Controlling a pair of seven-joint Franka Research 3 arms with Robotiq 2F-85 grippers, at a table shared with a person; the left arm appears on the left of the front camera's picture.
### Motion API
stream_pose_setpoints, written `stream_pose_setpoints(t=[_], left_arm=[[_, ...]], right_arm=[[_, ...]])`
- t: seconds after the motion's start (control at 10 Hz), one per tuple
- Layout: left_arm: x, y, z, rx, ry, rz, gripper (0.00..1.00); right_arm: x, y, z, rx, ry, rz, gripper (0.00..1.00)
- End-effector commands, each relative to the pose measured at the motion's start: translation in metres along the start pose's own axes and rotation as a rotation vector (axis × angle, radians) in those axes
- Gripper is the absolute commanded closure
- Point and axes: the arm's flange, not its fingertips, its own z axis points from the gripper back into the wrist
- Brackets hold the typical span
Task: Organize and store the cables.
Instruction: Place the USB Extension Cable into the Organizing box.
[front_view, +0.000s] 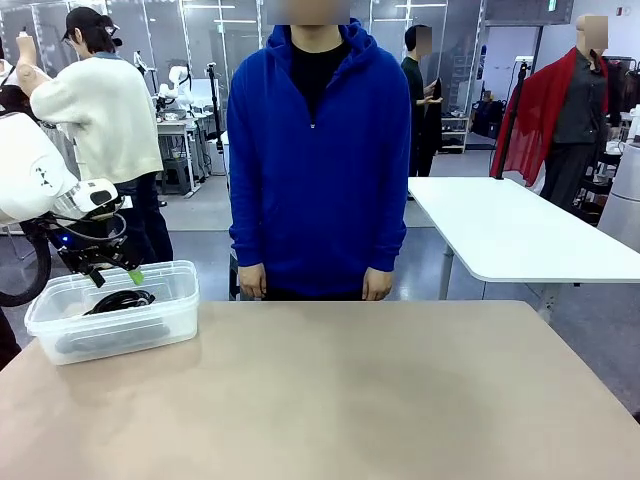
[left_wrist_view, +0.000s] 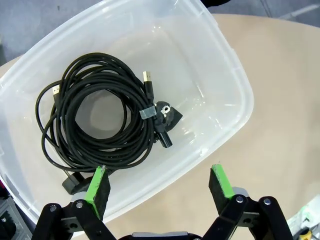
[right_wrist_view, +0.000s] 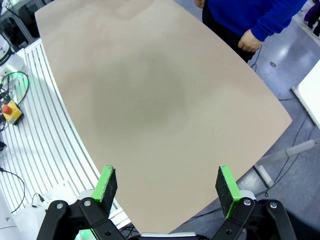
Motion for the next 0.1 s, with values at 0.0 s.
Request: stream_pose_setpoints(t=[0.0], left_arm=[[0.0016, 0.0000, -0.0008, 0.010, 0.011, -0.009, 0.00]], right_arm=[[-0.0001, -0.0010, 0.0003, -0.003, -0.011, 0.009, 0.00]])
